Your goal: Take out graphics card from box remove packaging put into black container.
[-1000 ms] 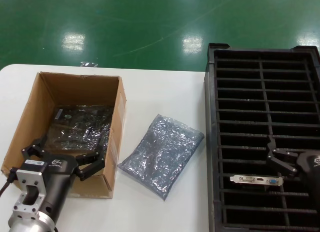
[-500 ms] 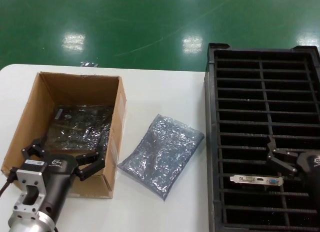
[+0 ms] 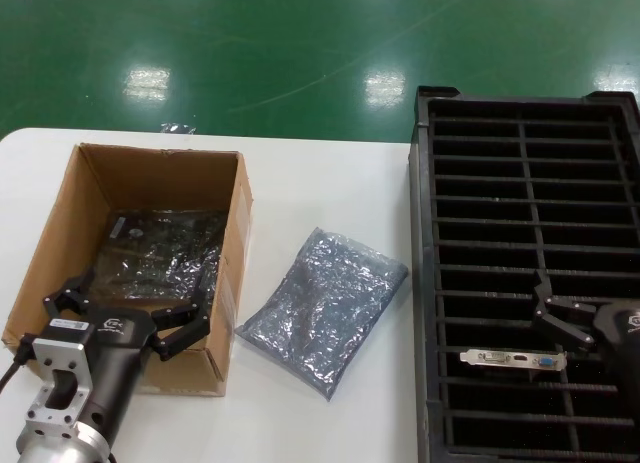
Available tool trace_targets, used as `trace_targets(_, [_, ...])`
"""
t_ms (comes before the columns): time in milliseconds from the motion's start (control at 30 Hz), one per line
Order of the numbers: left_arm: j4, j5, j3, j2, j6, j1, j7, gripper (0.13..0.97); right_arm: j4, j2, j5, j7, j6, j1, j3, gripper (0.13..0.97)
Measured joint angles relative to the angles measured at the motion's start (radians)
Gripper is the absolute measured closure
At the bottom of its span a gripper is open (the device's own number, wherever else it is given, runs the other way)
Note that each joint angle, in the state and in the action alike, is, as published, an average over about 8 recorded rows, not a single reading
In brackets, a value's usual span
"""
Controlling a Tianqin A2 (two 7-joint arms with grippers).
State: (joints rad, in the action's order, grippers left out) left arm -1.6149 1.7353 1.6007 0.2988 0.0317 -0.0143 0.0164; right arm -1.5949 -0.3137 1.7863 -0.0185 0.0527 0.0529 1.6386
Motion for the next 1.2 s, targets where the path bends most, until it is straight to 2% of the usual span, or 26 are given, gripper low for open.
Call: trace_targets(1200, [0.000, 0.000, 0.000, 0.000, 0.000, 0.000, 0.000, 0.132, 0.000, 0.000, 0.000, 0.000, 0.000, 0.000, 0.000, 0.129])
